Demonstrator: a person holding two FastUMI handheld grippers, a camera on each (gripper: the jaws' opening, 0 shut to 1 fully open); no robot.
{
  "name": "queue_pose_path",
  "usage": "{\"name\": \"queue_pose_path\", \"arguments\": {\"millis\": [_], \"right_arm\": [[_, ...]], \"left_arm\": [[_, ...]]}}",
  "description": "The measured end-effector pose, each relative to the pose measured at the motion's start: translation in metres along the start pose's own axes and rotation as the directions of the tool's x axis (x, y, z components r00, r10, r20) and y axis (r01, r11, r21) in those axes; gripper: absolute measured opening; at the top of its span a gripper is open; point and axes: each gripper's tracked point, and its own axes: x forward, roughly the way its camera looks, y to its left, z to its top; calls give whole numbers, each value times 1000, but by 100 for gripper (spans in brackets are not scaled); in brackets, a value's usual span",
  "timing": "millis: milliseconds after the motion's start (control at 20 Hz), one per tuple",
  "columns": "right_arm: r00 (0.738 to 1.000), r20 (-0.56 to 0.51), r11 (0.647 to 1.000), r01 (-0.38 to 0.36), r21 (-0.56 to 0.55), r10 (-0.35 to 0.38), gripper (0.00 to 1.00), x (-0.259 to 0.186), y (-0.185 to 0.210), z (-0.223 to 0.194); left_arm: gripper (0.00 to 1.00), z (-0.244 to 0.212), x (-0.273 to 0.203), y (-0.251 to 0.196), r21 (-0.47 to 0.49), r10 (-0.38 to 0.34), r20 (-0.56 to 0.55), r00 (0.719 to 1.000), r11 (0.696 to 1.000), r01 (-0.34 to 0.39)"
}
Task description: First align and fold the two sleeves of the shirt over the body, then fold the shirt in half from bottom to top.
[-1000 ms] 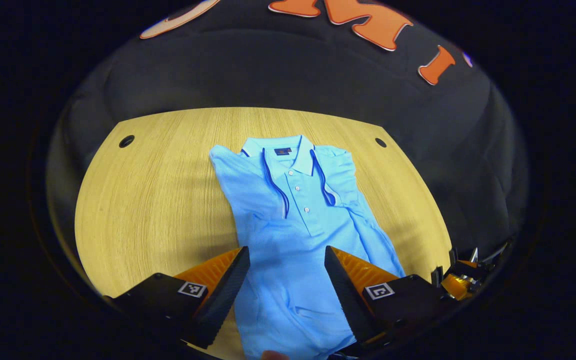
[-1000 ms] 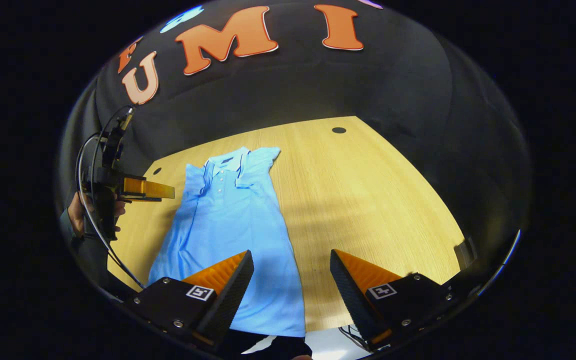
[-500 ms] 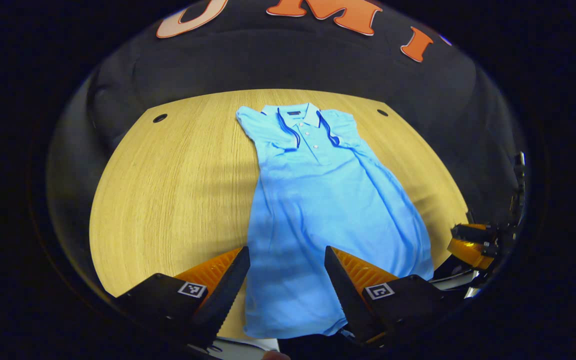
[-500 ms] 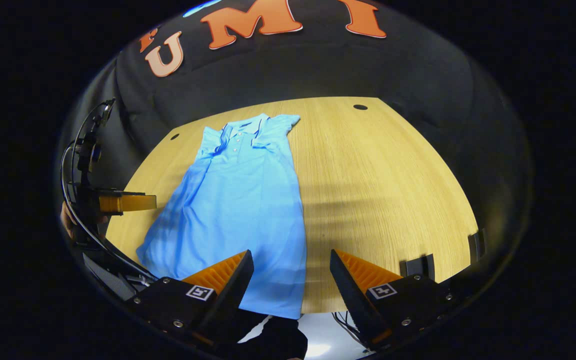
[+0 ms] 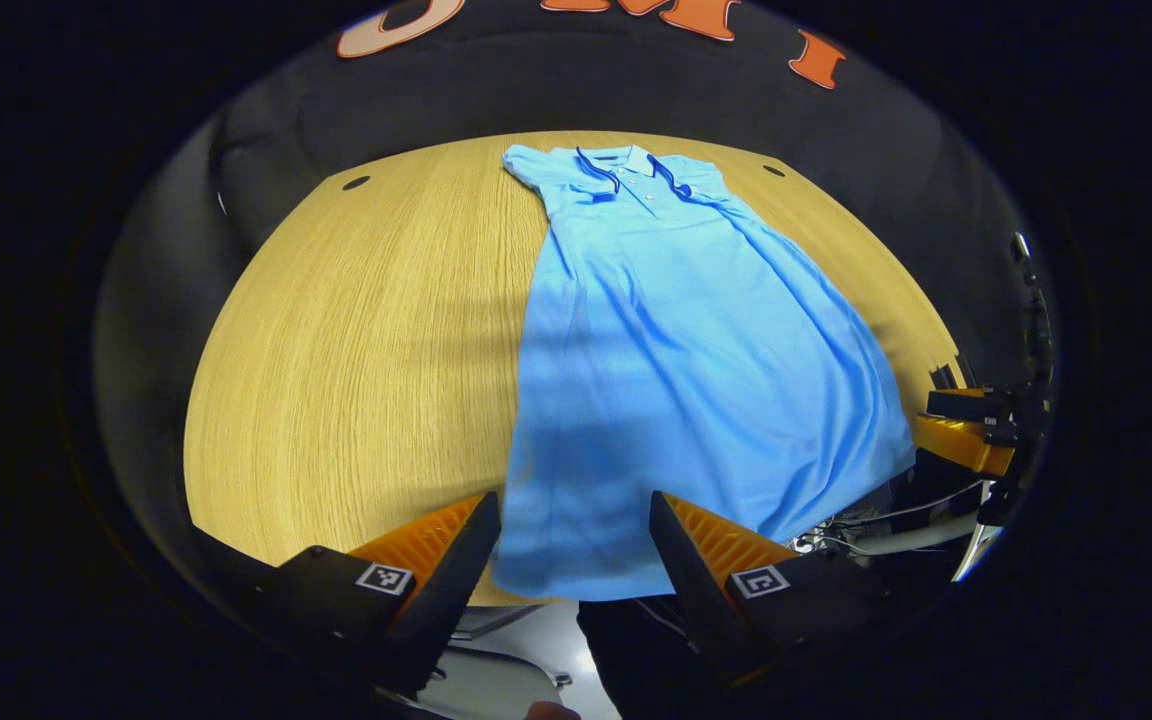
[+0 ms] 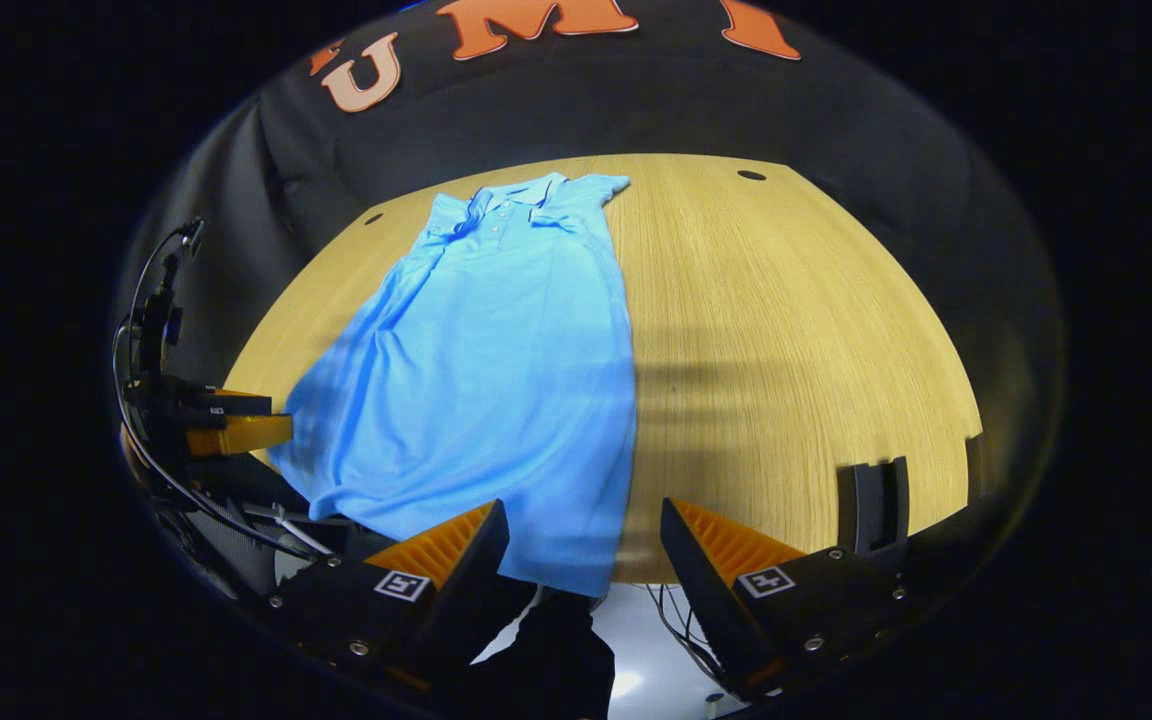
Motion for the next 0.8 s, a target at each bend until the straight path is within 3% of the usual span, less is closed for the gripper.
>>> {"name": "queue_pose_path", "arguments": {"millis": [350,600,650,800], "right_arm": [[1000,-5,1000,6,-19,-6,96,15,12,-17],[999,24,998,48,-41,-47,94,20,10,-15],[998,38,998,52,-32,-51,87,19,9,-13],[996,46,997,77,-33,-75,79,21,4,-12]], "left_arm": [[99,-9,12,18,60,62,71,996,996,-67],[100,-8,22,20,-4,27,126,992,1000,-26],[100,-4,22,23,0,26,151,988,1000,-26],[100,-6,23,19,-27,54,167,984,998,-50]]}}
